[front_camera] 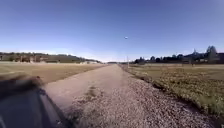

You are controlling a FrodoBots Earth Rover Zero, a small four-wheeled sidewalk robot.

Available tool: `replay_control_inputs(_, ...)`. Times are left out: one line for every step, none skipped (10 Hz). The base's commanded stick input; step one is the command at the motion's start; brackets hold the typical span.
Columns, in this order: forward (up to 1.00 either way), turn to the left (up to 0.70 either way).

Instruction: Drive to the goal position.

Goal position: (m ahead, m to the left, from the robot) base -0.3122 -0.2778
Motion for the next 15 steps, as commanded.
replay_control_inputs(0.5,0.0)
replay_control_inputs(0.5,0.0)
replay_control_inputs(0.5,0.0)
replay_control_inputs(0.5,0.0)
replay_control_inputs(0.5,-0.31)
replay_control_inputs(0.5,-0.5)
replay_control_inputs(0.5,-0.5)
replay_control_inputs(0.5,-0.5)
replay_control_inputs(0.5,-0.34)
replay_control_inputs(0.5,0.0)
replay_control_inputs(0.5,0.0)
replay_control_inputs(0.5,0.0)
replay_control_inputs(0.5,0.0)
replay_control_inputs(0.5,0.0)
replay_control_inputs(0.5,0.0)
